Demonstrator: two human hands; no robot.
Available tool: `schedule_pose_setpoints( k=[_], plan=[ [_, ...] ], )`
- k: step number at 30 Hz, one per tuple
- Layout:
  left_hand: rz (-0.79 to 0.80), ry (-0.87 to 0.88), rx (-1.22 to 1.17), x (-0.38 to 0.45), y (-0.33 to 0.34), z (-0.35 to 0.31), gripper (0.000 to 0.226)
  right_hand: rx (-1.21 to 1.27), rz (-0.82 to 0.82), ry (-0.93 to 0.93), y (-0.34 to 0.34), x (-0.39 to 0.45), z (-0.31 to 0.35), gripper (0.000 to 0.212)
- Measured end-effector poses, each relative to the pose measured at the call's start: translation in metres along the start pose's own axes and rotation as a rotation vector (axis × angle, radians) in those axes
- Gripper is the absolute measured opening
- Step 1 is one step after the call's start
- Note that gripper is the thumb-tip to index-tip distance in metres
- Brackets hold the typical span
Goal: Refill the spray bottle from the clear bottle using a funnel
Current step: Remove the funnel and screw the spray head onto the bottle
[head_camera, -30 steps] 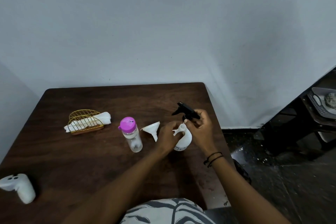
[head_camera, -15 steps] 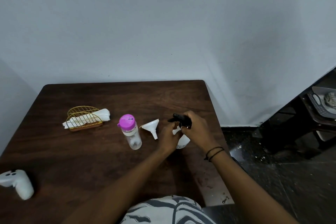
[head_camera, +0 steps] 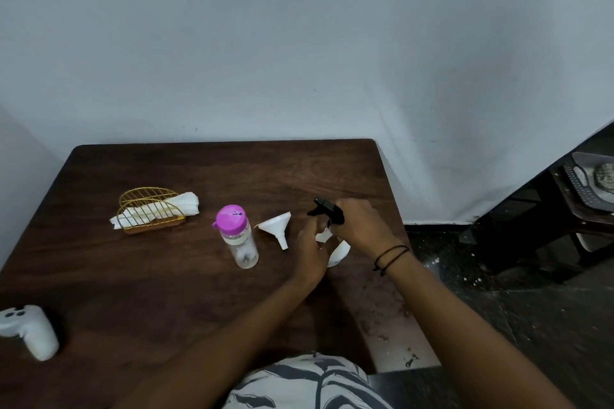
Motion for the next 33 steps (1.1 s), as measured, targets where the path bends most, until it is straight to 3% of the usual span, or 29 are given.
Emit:
schedule_pose_setpoints(
  k=[9, 13, 15, 18, 23, 27, 33],
  plan=[
    [-0.05, 0.073, 0.017, 0.003, 0.003, 0.01, 0.041, -0.181, -0.193, -0.09, 0.005, -0.011, 0.006, 0.059],
    [-0.05, 0.164, 0.02, 0.002, 0.004, 0.009, 0.018, -0.241, -0.326, -0.117, 0.01, -0.022, 0.011, 0.084],
    [-0.036, 0.22, 0.037, 0.003, 0.004, 0.01, 0.007, -0.257, -0.342, -0.151, 0.013, -0.027, 0.011, 0.08],
    [-0.016, 0.289, 0.036, 0.003, 0.004, 0.006, 0.023, -0.147, -0.306, -0.168, 0.015, -0.03, 0.01, 0.079],
    [0.003, 0.353, -0.008, 0.002, 0.003, 0.0, 0.022, 0.012, -0.205, -0.199, 0.009, -0.028, 0.01, 0.091],
    [0.018, 0.364, 0.053, 0.0, 0.003, 0.003, 0.017, 0.074, -0.227, -0.177, 0.005, -0.028, 0.005, 0.086],
    [-0.014, 0.231, 0.149, 0.004, 0.002, 0.0, 0.042, 0.114, -0.319, -0.179, 0.009, -0.031, -0.005, 0.086]
  ],
)
Point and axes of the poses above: each hand's wrist, its own x-axis towards the middle knuckle, its own y-axis out of the palm, z = x × y, the point moved 6 cm from there along x, towards the middle knuckle, and after that the axes turned 13 degrees about -z, right-handed, at the moved point
